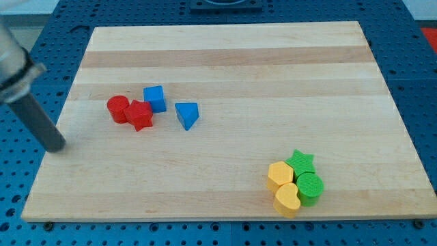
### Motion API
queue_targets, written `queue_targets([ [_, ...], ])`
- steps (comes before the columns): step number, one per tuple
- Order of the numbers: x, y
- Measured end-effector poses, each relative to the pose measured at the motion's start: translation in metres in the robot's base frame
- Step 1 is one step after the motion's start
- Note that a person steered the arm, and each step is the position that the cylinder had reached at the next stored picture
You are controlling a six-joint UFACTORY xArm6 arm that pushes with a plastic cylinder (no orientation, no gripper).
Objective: Push the blue cube into the blue triangle
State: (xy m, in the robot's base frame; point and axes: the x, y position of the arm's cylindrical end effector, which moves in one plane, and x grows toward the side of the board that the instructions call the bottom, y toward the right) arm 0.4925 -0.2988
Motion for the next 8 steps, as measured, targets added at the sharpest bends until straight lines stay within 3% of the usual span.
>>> queue_targets([
  [1,-0.058,-0.005],
  [2,-0.106,0.028],
  [4,-0.111,0.15],
  [5,-0.111,0.184],
  [7,-0.108,0.222],
  [8,-0.134,0.203],
])
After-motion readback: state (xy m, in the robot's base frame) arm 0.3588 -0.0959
